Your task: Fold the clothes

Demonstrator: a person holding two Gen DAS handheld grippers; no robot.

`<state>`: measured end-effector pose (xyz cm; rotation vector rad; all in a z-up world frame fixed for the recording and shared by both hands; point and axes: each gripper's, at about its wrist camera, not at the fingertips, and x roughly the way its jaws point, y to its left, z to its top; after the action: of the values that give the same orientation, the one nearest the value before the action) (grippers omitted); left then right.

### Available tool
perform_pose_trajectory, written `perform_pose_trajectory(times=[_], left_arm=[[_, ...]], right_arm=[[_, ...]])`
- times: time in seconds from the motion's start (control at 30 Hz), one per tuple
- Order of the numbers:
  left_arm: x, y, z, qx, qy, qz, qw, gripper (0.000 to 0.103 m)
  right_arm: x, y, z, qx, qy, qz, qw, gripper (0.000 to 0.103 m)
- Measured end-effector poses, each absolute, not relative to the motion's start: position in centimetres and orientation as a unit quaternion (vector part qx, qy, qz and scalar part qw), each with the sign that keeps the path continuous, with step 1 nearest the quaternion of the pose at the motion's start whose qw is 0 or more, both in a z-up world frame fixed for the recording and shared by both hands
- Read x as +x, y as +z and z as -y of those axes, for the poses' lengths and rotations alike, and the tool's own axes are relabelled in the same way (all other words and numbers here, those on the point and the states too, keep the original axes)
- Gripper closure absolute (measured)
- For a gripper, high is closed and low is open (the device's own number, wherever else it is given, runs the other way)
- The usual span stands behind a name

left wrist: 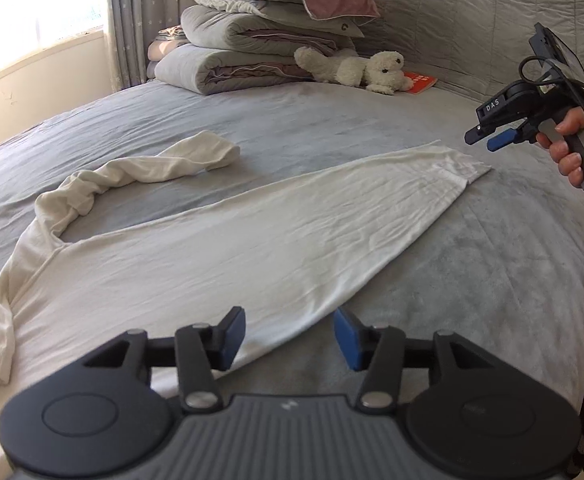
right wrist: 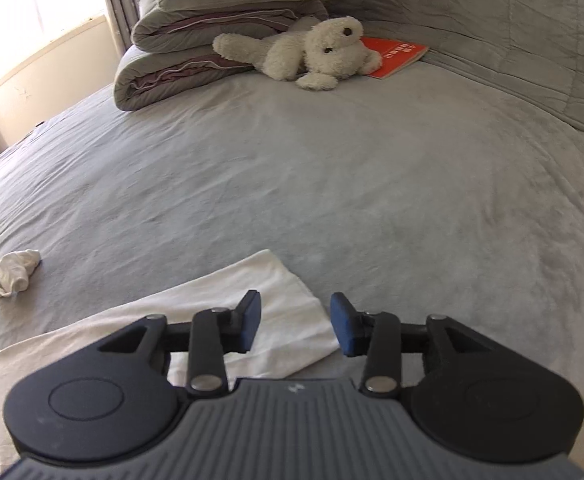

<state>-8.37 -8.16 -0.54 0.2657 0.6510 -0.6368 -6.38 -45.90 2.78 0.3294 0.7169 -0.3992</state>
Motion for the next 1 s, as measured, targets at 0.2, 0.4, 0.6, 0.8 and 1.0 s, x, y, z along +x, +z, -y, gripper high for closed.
perform_pose_trajectory(times=[0.2, 0.4, 0.6, 0.8, 1.0], left_arm=[[-7.0, 0.3, 4.2, 0.113, -0.238, -0.321, 0.91, 0.047], [-5.7, 1.0, -0.6, 0.092, -0.166, -0.328, 0.925, 0.047], [-5.6, 1.3, -5.4, 0.073, -0.11, -0.328, 0.936, 0.045], [-6.8, 1.3, -9.7, 0.061, -0.076, -0.327, 0.94, 0.045], [-7.6, 0.9, -13.6, 0.042, -0.043, -0.337, 0.94, 0.045]], right_arm=[[-4.3, 3.8, 40.4, 0.117, -0.127, -0.344, 0.923, 0.055], [-2.3, 3.9, 36.0, 0.093, -0.078, -0.35, 0.929, 0.054], [-1.0, 3.4, 31.6, 0.07, -0.024, -0.362, 0.929, 0.054], [-0.1, 2.2, 26.1, 0.049, 0.049, -0.392, 0.917, 0.054], [0.3, 2.0, 19.9, 0.097, 0.155, -0.41, 0.894, 0.054]])
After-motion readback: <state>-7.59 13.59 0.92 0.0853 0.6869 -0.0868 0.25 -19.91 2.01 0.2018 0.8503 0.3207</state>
